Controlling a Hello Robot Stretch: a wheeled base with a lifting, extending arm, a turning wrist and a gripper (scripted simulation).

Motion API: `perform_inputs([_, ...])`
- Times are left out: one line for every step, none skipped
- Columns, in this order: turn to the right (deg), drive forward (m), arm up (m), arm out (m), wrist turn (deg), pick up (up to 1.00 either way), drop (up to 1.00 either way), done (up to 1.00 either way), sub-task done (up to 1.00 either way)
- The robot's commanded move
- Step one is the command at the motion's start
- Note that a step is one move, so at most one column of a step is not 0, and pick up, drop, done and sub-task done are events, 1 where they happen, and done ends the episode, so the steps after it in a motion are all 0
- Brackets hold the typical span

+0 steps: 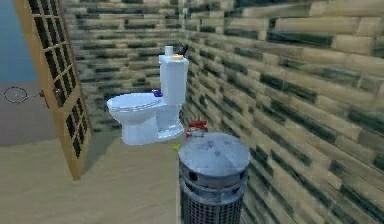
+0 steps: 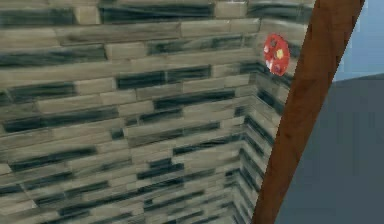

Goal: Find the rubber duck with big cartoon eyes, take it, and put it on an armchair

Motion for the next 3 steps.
perform_inputs([0.0,0.05,0.00,0.00,0.0,0.00,0.00,0.00,0.00])
perform_inputs([-33.0,0.00,0.00,0.00,0.0,0.00,0.00,0.00,0.00])
perform_inputs([0.0,0.60,0.00,0.00,0.0,0.00,0.00,0.00,0.00])
